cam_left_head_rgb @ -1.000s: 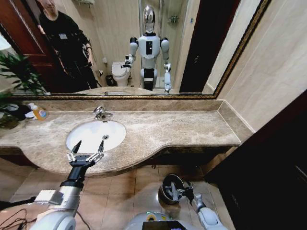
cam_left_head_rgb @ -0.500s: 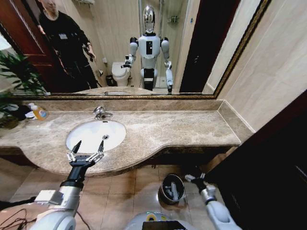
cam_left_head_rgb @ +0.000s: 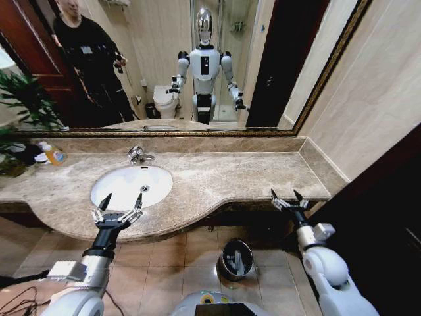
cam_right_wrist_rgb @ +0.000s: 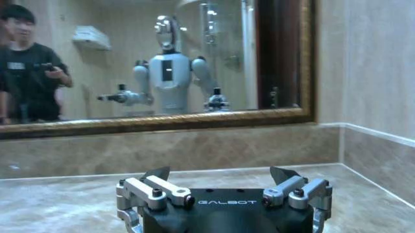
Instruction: Pick up the trash from the sink and place it in the trash bin.
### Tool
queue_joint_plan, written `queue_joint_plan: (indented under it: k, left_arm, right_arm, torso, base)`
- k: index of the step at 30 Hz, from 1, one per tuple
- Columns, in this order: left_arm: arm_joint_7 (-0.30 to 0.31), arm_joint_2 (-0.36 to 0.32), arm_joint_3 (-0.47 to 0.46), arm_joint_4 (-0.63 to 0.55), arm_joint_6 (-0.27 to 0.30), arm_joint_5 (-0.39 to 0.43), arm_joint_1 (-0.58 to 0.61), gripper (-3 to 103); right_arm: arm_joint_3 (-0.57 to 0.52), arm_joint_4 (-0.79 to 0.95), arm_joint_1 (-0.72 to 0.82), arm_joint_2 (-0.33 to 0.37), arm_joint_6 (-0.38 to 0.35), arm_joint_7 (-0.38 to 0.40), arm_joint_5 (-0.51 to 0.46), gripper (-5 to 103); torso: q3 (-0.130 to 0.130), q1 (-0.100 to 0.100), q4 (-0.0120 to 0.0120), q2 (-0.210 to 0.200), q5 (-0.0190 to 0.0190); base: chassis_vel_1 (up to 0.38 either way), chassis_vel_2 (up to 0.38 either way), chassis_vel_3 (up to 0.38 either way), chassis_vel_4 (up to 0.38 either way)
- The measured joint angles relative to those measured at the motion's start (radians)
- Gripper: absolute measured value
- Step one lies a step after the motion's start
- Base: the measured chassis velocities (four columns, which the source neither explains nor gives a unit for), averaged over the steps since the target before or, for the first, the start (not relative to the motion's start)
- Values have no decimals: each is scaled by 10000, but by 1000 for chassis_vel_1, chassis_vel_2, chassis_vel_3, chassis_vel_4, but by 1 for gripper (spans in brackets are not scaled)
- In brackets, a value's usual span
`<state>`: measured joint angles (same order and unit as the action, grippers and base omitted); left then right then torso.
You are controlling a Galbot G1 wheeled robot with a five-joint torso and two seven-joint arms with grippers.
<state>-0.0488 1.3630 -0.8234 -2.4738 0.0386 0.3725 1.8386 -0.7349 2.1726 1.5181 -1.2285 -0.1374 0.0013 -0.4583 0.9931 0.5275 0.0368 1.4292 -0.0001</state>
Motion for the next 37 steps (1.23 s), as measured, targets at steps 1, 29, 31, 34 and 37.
queue_joint_plan:
  k: [1,29,31,34,37]
  left_arm:
    - [0,0,0,0,0,0,0,100]
    - [0,0,0,0,0,0,0,100]
    - [0,0,0,0,0,0,0,100]
    - [0,0,1,0,0,0,0,100]
    - [0,0,0,0,0,0,0,100]
  right_arm:
    - [0,0,0,0,0,0,0,100]
    - [660,-465,-921,185,-333,63,642,100]
    - [659,-468,-919,184,-329,61,644,100]
    - [657,-470,-917,182,-323,58,647,100]
    - [656,-471,-915,181,-320,57,647,100]
  torso:
    - [0,0,0,0,0]
    - [0,1,0,0,1]
    - [0,1,0,0,1]
    - [0,1,0,0,1]
    - [0,1,0,-1,1]
  base:
    - [0,0,0,0]
    - [0,0,0,0]
    - [0,0,0,0]
    - [0,0,0,0]
    - [0,0,0,0]
